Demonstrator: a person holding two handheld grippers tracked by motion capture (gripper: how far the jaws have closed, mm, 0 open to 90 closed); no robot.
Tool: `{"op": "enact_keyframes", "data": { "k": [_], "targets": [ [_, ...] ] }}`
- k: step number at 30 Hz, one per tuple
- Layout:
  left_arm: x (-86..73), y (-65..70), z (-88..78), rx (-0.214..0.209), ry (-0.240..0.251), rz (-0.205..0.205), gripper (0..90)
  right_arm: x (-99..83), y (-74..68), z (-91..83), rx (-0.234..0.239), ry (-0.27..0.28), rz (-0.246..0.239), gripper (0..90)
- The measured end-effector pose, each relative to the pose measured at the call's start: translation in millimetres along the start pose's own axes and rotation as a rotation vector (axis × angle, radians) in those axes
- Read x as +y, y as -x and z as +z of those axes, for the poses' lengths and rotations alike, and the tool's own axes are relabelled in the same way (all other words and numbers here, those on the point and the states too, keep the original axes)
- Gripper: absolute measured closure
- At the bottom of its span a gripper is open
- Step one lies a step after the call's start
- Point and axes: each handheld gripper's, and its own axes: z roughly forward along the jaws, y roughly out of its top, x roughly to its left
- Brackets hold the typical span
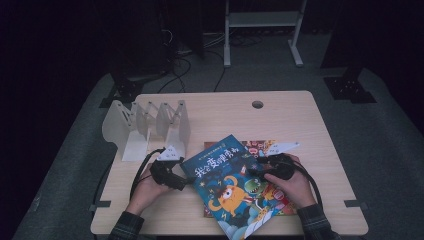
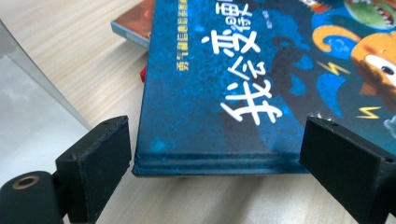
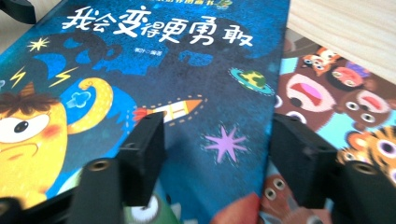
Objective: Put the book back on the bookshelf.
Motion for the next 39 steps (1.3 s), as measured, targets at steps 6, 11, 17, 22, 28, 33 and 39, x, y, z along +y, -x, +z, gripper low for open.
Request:
{"op": "enact_keyframes", "data": {
  "k": [6,11,17,22,28,33,39],
  "targets": [
    [-1.4,0.0,1.5,-0.015,0.004,-0.009,8.4,-8.9,-0.1,-18.8,-0.022,0.019,0.003,38.8],
    [-1.4,0.0,1.5,-0.015,0.003,-0.011,8.4,-20.7,-1.6,-38.7,-0.046,0.029,0.01,38.8],
    [-1.3,0.6,1.8,-0.01,0.002,-0.015,8.5,-36.5,-3.0,-58.0,-0.066,0.035,0.014,38.1],
    [-1.2,0.5,1.7,-0.011,-0.001,-0.018,8.5,-53.2,-4.2,-73.2,-0.092,0.036,0.022,37.9],
    [-1.2,0.2,1.8,-0.013,-0.001,-0.02,8.5,-66.7,-5.1,-84.4,-0.111,0.032,0.035,37.6],
    [-1.2,0.1,1.7,-0.014,-0.002,-0.024,8.5,-79.3,-7.2,-95.1,-0.125,0.03,0.046,37.2],
    [-1.2,0.1,1.7,-0.014,-0.003,-0.024,8.5,-93.4,-12.2,-102.6,-0.13,0.025,0.058,36.6]
  ]
}}
